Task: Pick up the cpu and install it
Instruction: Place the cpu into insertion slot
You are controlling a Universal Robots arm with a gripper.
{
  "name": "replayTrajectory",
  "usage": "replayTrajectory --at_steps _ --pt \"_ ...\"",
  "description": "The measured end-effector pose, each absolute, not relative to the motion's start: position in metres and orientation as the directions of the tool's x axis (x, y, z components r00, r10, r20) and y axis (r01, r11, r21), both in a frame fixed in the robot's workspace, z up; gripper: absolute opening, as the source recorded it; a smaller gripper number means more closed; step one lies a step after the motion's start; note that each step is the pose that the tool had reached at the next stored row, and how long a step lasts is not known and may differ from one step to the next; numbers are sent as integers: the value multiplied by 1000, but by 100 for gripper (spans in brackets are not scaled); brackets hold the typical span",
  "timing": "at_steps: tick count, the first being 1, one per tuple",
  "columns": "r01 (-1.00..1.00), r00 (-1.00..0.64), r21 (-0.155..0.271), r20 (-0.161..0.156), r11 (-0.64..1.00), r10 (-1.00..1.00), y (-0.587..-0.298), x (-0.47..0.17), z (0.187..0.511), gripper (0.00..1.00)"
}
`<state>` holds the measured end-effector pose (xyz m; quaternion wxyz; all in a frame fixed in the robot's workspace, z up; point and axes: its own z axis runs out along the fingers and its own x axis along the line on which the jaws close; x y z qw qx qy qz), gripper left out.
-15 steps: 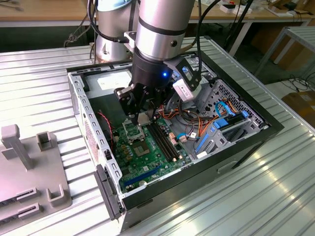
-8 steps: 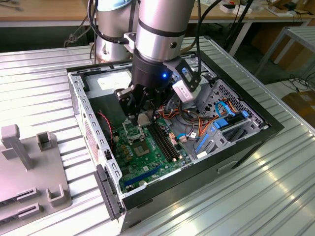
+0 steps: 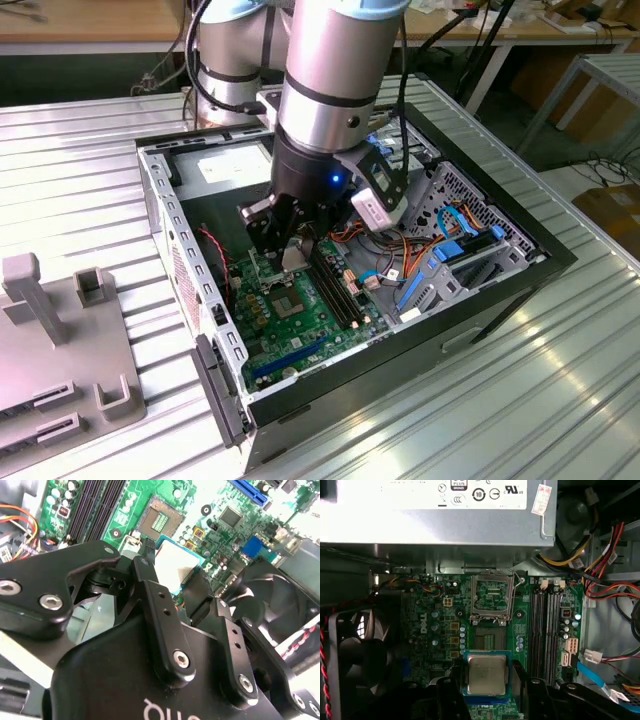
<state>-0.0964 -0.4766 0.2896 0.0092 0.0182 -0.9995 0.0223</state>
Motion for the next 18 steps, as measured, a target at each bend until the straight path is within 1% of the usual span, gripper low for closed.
replayTrajectory --at_steps 12,18 --pt "-35 -999 -44 19 998 -34 -477 -90 264 47" --pt "-35 -999 -44 19 998 -34 -486 -90 250 47"
